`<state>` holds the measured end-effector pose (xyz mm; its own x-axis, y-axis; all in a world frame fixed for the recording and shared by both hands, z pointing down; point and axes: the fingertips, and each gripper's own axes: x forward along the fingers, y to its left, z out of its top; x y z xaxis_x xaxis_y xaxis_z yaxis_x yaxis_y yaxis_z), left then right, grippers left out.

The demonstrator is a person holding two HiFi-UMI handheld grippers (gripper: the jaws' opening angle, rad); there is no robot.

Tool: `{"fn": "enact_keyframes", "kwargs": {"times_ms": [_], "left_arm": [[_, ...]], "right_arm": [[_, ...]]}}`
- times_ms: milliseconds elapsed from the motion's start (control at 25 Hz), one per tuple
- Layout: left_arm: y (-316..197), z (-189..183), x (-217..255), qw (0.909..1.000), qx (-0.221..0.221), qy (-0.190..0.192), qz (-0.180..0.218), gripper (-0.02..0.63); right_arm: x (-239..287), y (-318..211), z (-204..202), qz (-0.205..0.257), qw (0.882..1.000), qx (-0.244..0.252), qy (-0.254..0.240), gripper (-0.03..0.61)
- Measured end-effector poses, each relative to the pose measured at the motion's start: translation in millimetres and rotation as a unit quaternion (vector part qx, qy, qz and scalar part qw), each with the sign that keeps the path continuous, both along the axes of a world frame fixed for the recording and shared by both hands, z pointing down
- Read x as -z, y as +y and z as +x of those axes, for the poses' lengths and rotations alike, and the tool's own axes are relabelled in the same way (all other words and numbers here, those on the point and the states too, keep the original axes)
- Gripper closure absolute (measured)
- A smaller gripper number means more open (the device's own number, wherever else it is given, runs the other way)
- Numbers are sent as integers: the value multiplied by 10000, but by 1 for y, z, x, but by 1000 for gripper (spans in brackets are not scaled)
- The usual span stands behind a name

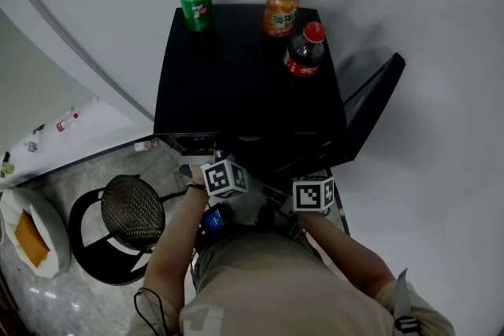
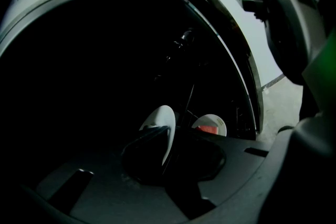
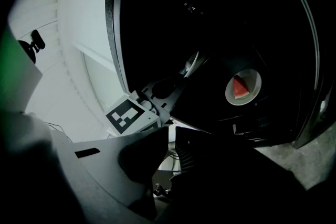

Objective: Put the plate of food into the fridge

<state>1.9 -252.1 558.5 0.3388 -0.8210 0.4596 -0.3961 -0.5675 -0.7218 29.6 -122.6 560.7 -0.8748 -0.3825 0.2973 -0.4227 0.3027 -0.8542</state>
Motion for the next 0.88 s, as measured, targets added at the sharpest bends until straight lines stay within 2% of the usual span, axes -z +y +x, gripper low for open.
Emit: {"fn": "enact_keyframes", "kwargs": {"times_ms": [400,520,880], "left_arm": [[13,-3,4,9999,-69,23,69,548],[9,-3,3,9999,3,14,100,578],[1,-2,4,9999,24,-80,64,580]], "right_arm": [[2,4,-7,2,9999,133,-42,529],[2,5,-6,21,9999,130,-10,529],[2,7,3,17,10000,16,12,529]]}}
